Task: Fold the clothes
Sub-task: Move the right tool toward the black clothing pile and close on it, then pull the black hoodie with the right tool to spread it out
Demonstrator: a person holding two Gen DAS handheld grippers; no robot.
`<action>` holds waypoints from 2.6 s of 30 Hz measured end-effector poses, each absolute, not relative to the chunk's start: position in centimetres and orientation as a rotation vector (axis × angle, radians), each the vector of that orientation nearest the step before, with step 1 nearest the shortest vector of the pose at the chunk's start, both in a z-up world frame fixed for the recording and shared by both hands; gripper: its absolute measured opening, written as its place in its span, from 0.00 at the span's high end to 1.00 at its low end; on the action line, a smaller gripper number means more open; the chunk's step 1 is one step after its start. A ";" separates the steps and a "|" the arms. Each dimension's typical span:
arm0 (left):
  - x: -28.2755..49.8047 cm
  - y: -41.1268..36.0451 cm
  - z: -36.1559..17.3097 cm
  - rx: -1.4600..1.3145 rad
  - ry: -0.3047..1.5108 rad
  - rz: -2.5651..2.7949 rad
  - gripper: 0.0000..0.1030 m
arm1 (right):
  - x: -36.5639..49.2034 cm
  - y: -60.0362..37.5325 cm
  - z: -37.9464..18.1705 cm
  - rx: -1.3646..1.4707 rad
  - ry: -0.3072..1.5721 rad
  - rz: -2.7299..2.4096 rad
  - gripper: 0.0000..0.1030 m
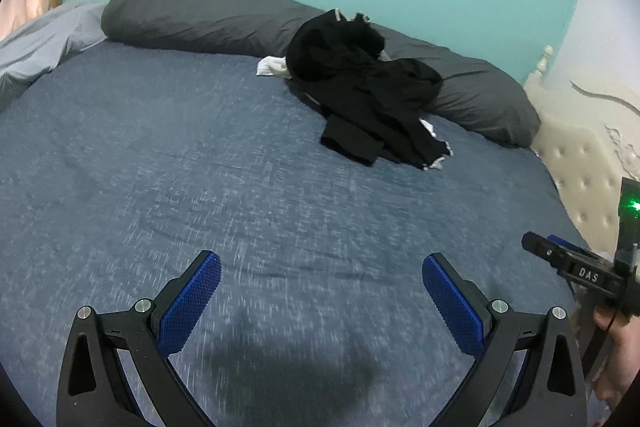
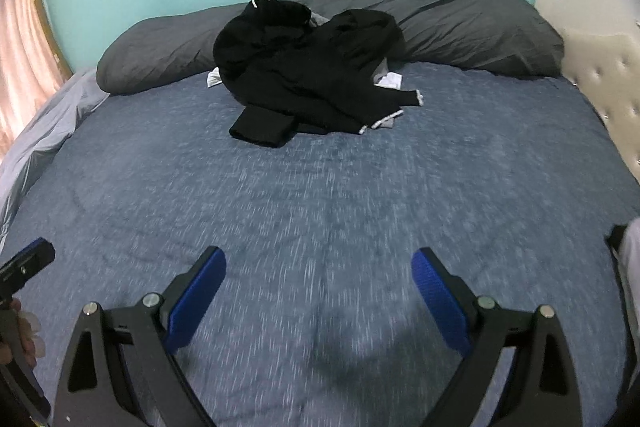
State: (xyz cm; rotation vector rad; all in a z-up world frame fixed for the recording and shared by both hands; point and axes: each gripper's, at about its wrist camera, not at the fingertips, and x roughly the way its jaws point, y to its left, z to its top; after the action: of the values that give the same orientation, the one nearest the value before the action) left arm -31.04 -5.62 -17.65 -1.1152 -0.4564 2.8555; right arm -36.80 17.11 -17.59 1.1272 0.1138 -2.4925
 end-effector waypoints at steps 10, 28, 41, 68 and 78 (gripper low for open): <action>-37.3 -7.8 -20.9 -1.168 -0.524 2.861 0.00 | -44.9 12.4 -20.9 1.122 0.170 -2.468 0.08; -47.4 -8.2 -24.9 -1.228 -0.533 2.857 0.00 | -56.4 7.0 -25.7 1.102 0.269 -2.452 0.08; -50.3 -10.0 -27.1 -1.253 -0.596 2.875 0.00 | -62.1 3.7 -27.8 1.064 0.381 -2.498 0.17; -47.4 -9.2 -26.1 -1.275 -0.540 2.871 0.00 | -58.1 4.2 -25.5 0.894 0.355 -2.433 0.92; -42.2 -9.2 -23.1 -1.249 -0.508 2.870 0.00 | -52.3 6.1 -21.2 0.819 0.212 -2.356 0.93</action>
State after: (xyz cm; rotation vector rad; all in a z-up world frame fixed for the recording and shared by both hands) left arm -42.24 -9.21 -23.10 -1.2494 -0.5080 2.8697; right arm -52.32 6.14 -21.23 0.8187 0.2123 -2.3562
